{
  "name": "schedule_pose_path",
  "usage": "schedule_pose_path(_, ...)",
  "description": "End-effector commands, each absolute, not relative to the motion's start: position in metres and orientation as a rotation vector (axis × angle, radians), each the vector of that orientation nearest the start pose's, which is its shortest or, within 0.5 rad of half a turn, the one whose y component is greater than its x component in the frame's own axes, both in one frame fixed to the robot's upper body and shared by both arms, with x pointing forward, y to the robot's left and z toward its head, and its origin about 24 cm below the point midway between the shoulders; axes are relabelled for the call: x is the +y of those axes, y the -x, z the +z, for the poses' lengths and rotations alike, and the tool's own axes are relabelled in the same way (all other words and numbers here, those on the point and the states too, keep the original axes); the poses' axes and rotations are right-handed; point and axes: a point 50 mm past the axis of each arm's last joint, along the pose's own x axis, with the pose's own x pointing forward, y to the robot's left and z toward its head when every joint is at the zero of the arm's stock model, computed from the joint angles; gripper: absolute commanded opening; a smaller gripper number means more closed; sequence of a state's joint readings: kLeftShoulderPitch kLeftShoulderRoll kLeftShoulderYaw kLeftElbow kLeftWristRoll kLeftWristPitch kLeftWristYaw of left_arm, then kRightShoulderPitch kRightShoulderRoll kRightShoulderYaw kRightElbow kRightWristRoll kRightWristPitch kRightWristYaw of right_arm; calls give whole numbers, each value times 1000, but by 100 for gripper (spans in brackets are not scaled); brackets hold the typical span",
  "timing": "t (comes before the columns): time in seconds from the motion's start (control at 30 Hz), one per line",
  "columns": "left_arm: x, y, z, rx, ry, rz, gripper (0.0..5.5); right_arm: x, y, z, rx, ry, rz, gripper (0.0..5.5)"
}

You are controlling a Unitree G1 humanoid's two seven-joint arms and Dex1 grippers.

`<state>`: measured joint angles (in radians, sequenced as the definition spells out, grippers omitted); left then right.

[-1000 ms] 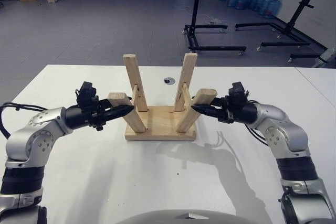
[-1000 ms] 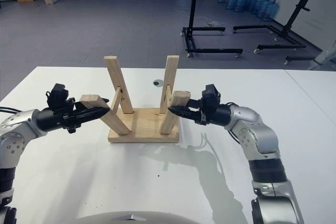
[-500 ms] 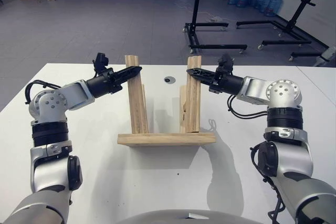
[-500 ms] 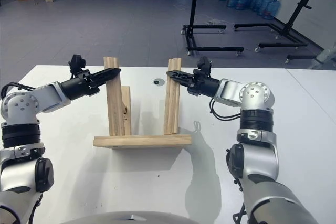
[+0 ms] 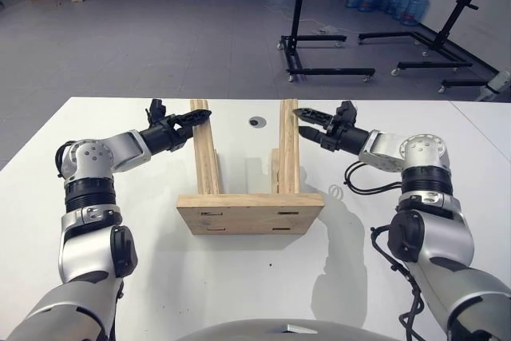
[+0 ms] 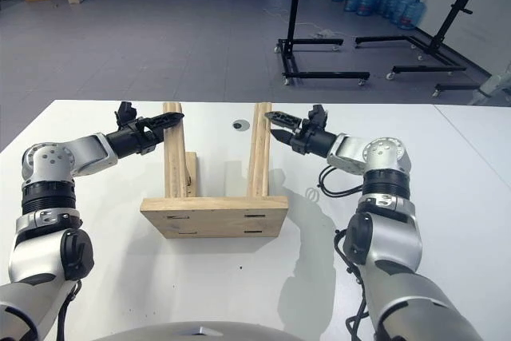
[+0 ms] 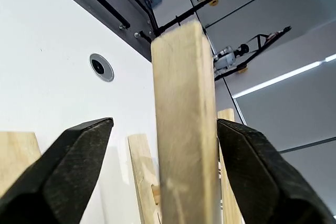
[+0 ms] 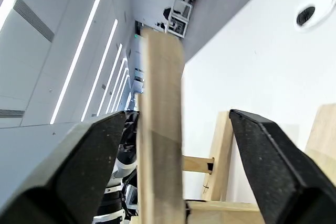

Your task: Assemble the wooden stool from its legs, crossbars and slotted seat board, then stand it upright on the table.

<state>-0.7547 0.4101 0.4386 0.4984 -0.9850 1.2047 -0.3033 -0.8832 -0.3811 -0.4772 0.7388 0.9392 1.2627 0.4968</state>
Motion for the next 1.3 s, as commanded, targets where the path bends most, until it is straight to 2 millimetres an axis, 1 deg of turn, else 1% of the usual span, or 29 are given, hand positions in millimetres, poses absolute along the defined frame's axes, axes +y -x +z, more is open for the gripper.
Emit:
schedule_pose_path(0.03,195,-355,171,420,943,-626,414,-180,-362,173,463,-1108,820,439)
schedule_pose_path(0.07,197,-359,176,389,945,-604,431,-183,-365,178,433,-1111,799,458)
schedule_pose_path(0.1,206,-365,180,355,959,-545,445,-191,-369,182,397,-1107,762,474)
schedule_pose_path(0.13,220,-369,181,324,947,-472,463,-202,-372,185,361,-1088,708,495)
schedule_pose_path(0.2,269,-368,176,263,915,-259,494,-239,-372,188,295,-1017,563,532)
schedule_pose_path(0.23,304,-359,171,229,886,-131,509,-265,-368,185,266,-959,472,540)
schedule_pose_path(0.27,343,-341,167,196,768,-17,527,-297,-357,177,250,-855,360,540)
schedule_pose_path(0.3,375,-321,163,186,673,69,539,-323,-345,171,244,-750,294,540)
schedule_pose_path(0.33,402,-294,161,183,532,70,539,-351,-324,163,259,-594,256,540)
schedule_pose_path(0.37,418,-261,153,246,390,-3,539,-372,-297,154,324,-404,284,540)
schedule_pose_path(0.4,423,-229,143,325,240,-134,539,-384,-268,144,424,-244,359,540)
schedule_pose_path(0.43,413,-184,126,467,187,-345,539,-388,-228,133,556,-117,503,540)
schedule_pose_path(0.47,389,-139,115,565,171,-580,539,-381,-190,127,674,-73,671,540)
schedule_pose_path(0.5,361,-109,117,619,188,-752,539,-370,-166,126,747,-64,789,540)
schedule_pose_path(0.53,336,-102,123,579,176,-841,539,-353,-153,125,783,-69,901,540)
schedule_pose_path(0.57,313,-109,123,529,160,-923,539,-336,-158,120,739,-66,959,540)
schedule_pose_path(0.6,298,-120,121,487,135,-970,539,-321,-169,116,657,-47,987,540)
schedule_pose_path(0.63,287,-129,116,475,96,-1023,539,-308,-180,110,603,-38,1018,540)
schedule_pose_path(0.67,281,-134,112,477,65,-1064,539,-297,-188,105,580,-21,1050,540)
schedule_pose_path(0.73,271,-148,108,446,13,-1083,539,-275,-197,95,529,22,1117,540)
schedule_pose_path(0.83,258,-172,98,380,-70,-1019,539,-252,-207,82,445,56,1123,540)
schedule_pose_path(0.93,238,-181,85,369,-123,-1028,539,-226,-210,74,393,29,1179,540)
schedule_pose_path(1.0,231,-186,82,359,-144,-1029,539,-216,-211,71,375,13,1199,540)
schedule_pose_path(1.1,222,-195,80,343,-158,-1047,539,-206,-214,69,365,2,1206,540)
schedule_pose_path(1.3,207,-203,78,302,-127,-1087,539,-187,-222,72,312,-14,1226,540)
